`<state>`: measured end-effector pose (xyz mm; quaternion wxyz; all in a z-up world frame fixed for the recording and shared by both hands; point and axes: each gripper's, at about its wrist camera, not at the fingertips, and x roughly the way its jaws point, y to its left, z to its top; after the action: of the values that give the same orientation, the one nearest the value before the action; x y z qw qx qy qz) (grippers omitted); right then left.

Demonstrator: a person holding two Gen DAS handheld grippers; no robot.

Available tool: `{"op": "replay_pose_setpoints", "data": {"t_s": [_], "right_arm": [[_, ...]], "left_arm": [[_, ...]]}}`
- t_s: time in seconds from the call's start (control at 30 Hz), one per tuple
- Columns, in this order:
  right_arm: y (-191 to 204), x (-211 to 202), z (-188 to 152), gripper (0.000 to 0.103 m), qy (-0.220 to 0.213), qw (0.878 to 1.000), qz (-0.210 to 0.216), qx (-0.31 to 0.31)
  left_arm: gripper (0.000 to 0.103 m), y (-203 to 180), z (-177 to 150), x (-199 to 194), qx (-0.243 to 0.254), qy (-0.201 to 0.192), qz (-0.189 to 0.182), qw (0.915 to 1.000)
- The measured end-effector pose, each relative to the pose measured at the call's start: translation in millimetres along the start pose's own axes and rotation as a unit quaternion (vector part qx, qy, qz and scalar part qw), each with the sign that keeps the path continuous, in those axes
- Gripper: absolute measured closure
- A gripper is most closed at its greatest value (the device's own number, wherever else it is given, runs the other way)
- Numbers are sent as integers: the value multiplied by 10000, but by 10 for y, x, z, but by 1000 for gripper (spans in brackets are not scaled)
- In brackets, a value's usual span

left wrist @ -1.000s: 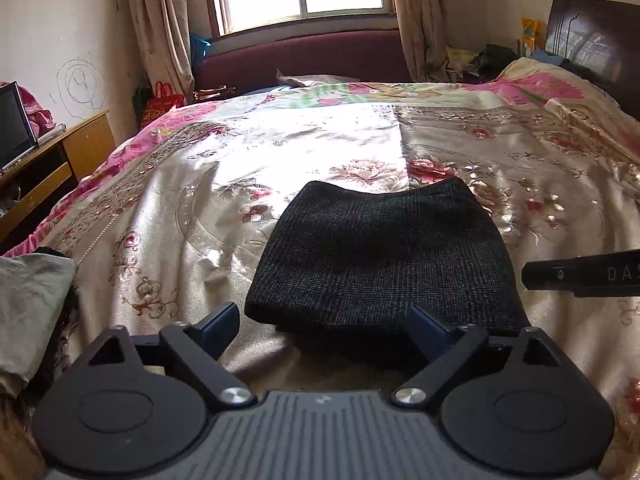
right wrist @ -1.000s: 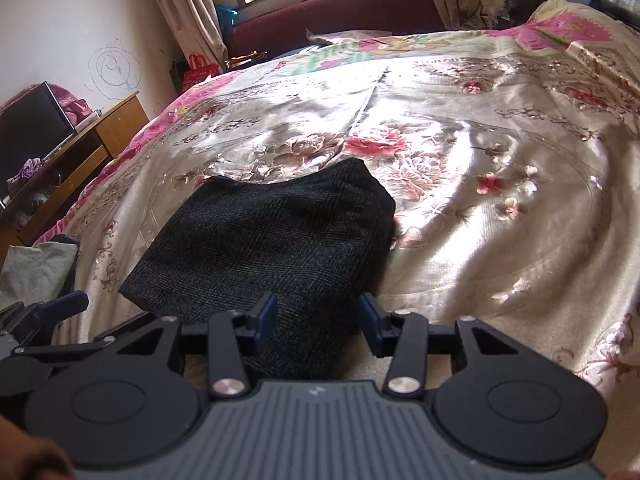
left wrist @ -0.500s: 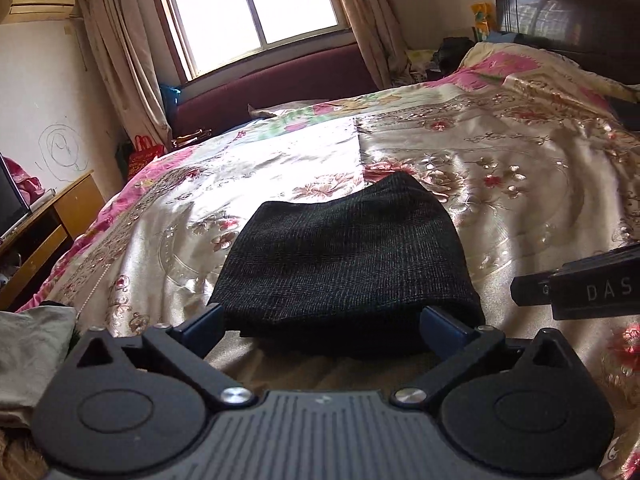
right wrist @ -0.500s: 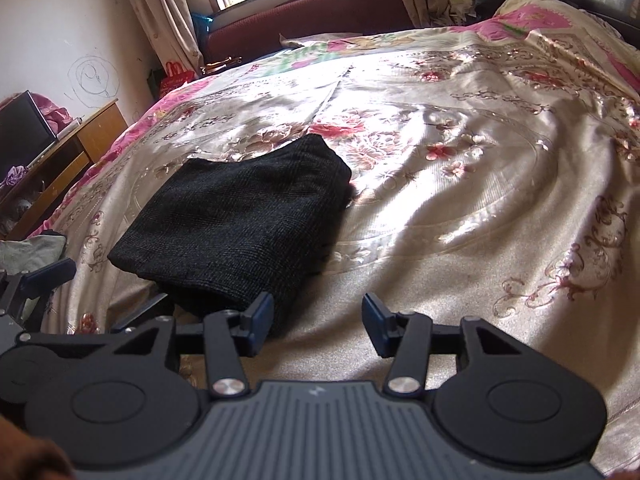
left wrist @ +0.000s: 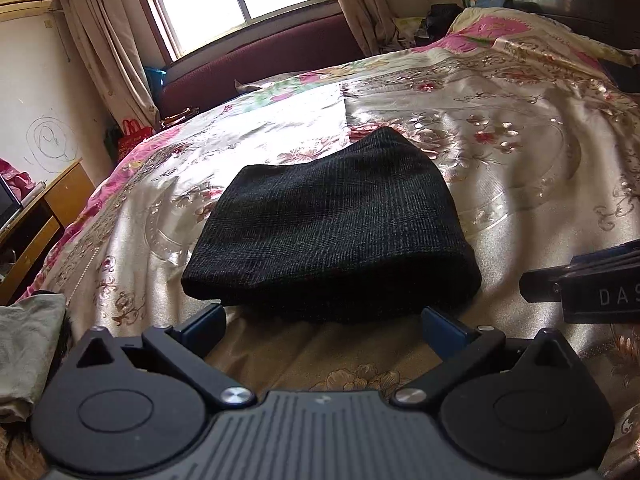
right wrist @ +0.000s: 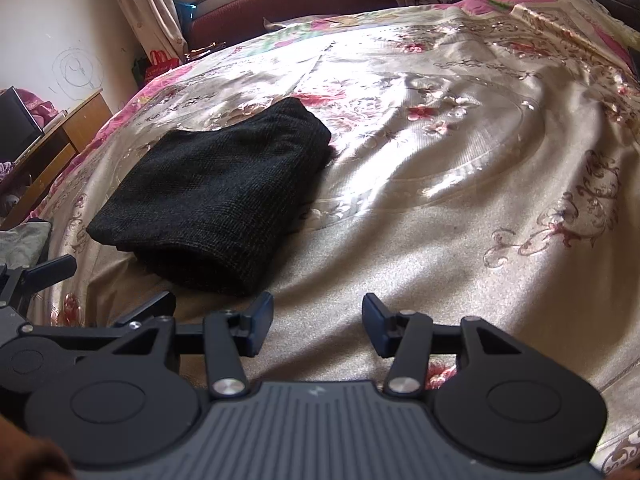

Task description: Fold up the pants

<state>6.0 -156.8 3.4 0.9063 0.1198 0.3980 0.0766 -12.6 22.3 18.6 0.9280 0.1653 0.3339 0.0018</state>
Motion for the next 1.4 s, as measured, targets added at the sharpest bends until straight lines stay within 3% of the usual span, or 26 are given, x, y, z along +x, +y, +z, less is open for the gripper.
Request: {"op": "replay_pose_setpoints", "data": {"t_s": [0.13, 0.23, 1.0, 1.4], "right_arm": [[14, 4, -21, 52, 13, 10000, -2, -43], [18, 14, -26, 52, 33, 10000, 22, -58], [79, 3, -58, 51, 73, 9998, 131, -121], [101, 19, -74, 51, 112, 9997, 157, -170]], "left_arm": [[0, -83, 7, 58, 259, 222, 237, 9991], [0, -105, -5, 56, 370, 231, 218, 9988], [0, 154, 21, 141, -480, 574, -334, 9966], [0, 100, 19, 120, -356, 547, -270, 9975]]}}
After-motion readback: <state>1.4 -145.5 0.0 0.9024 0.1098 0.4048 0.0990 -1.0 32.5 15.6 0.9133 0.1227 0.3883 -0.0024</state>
